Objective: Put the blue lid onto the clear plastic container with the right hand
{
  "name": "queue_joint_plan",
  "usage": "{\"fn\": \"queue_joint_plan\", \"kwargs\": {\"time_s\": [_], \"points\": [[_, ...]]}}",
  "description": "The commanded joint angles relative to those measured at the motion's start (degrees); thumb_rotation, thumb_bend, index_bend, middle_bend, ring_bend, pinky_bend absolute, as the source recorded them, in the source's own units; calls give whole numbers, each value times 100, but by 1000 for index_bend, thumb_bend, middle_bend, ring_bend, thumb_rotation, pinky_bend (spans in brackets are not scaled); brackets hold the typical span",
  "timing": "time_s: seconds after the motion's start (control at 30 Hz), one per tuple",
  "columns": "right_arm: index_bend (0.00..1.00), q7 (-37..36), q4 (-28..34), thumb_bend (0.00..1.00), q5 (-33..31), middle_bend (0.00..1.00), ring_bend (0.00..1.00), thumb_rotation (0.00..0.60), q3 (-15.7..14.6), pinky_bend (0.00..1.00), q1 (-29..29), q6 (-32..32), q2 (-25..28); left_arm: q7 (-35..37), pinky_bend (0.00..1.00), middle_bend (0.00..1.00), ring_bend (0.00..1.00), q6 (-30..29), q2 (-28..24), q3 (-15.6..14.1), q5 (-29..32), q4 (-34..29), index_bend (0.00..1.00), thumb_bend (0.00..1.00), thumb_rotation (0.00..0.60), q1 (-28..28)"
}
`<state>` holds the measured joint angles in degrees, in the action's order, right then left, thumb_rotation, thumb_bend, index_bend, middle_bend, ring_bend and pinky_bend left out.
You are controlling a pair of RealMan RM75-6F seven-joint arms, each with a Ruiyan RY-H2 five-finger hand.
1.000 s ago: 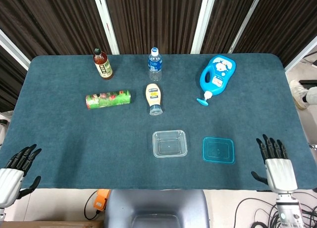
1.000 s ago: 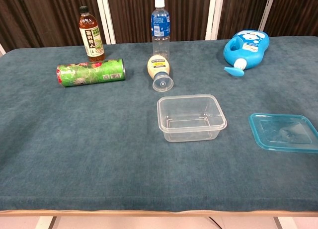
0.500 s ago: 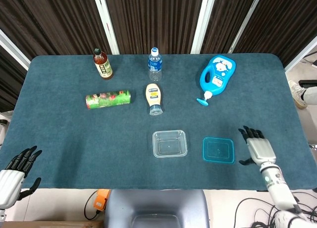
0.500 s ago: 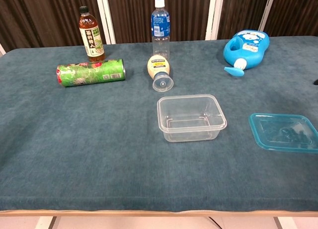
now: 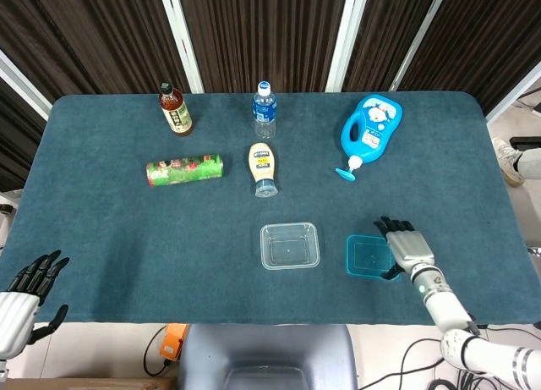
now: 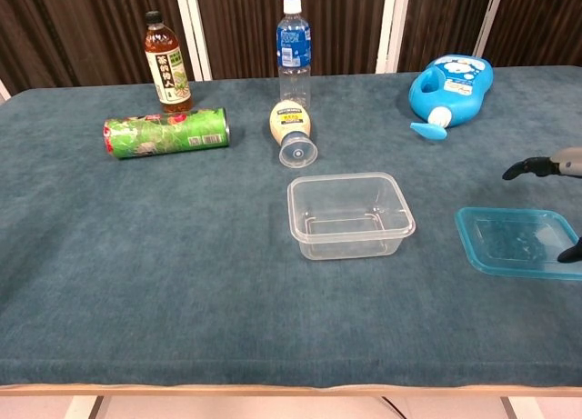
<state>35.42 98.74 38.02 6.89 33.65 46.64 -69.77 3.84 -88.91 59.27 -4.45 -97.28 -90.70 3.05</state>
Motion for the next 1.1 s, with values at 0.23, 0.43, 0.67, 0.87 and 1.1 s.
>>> {"fn": "queue_joint_plan", "kwargs": {"time_s": [0.23,0.43,0.67,0.87,1.1], "points": [[95,192,-126,229,-310,0,0,600,-383,53,362,135,-284,-11,159,0,0,0,9,1,-19,4,0,393,600,-1],[107,182,-225,229,-407,0,0,600,-505,53,489,267,-408,27,158,0,0,-5,0,9,-15,11,0,393,600,1],[169,250,-275,229,-596,26,0,600,-663,53,641,319,-461,41,158,0,0,-12,-6,9,-27,8,0,391,600,1],[291,238,-348,229,-626,132,94,600,-767,169,715,379,-516,55,159,0,0,-18,-6,12,-31,10,0,391,600,0],[568,177,-371,229,-500,342,333,600,-836,382,703,567,-572,75,158,0,0,-21,-8,16,-41,11,0,392,600,5]]}}
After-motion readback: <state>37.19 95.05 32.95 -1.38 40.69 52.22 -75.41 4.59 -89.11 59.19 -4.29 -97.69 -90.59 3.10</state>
